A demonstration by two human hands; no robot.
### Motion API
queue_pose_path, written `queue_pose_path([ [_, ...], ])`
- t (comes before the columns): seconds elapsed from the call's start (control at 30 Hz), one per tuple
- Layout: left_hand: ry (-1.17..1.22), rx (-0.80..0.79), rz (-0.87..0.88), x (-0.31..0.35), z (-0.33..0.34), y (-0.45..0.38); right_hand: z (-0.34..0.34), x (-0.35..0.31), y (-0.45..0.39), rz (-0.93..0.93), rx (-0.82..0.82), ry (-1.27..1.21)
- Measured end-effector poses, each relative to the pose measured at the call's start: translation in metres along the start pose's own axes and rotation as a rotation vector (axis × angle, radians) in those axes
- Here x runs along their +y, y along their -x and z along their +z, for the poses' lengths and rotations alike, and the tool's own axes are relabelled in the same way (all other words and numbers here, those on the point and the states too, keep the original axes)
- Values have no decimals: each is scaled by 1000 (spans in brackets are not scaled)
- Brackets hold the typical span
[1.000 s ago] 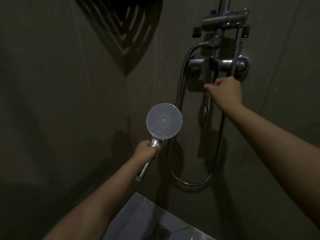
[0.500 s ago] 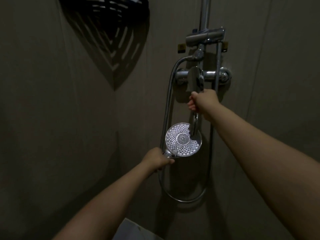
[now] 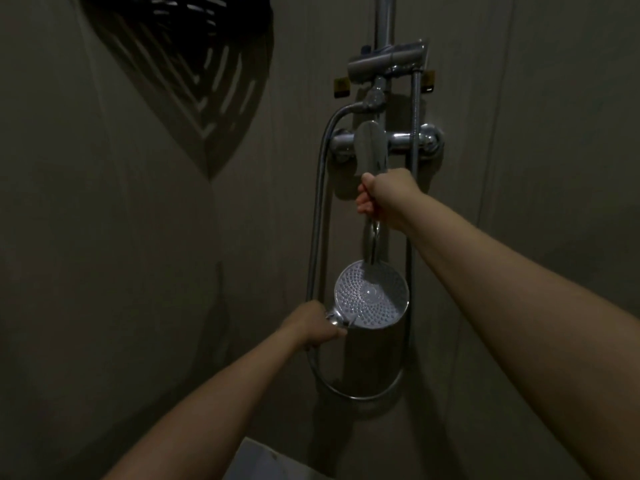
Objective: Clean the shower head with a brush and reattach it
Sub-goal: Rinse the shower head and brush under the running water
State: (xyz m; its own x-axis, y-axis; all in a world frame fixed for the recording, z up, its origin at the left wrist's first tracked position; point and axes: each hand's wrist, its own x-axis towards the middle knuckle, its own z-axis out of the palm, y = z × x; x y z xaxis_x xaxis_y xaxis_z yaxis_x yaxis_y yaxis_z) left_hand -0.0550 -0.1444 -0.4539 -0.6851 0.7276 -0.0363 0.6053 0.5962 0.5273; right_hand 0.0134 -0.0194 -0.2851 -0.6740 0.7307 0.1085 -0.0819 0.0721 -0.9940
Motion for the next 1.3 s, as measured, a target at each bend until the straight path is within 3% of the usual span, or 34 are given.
queue_pose_path([
  [0.67,-14,-86,-9,-2,9,-6,-6,-8,5,44,-112,75],
  [0.83,36,-79,-52,-4,10,-2,-16,2,28,-115,-167,58],
  [0.93,28,-65,-29,-6,10,1,-31,53,38,-255,-78,280],
  [1.03,-30,-33,-23,-7,11,4,-44,125,48,-232,44,573],
  [1.13,-184,-39,-20,-8,10,9,-46,167,48,-249,31,954],
  [1.3,-480,68,39,-2,17,20,-29,179,46,-428,-43,1282],
])
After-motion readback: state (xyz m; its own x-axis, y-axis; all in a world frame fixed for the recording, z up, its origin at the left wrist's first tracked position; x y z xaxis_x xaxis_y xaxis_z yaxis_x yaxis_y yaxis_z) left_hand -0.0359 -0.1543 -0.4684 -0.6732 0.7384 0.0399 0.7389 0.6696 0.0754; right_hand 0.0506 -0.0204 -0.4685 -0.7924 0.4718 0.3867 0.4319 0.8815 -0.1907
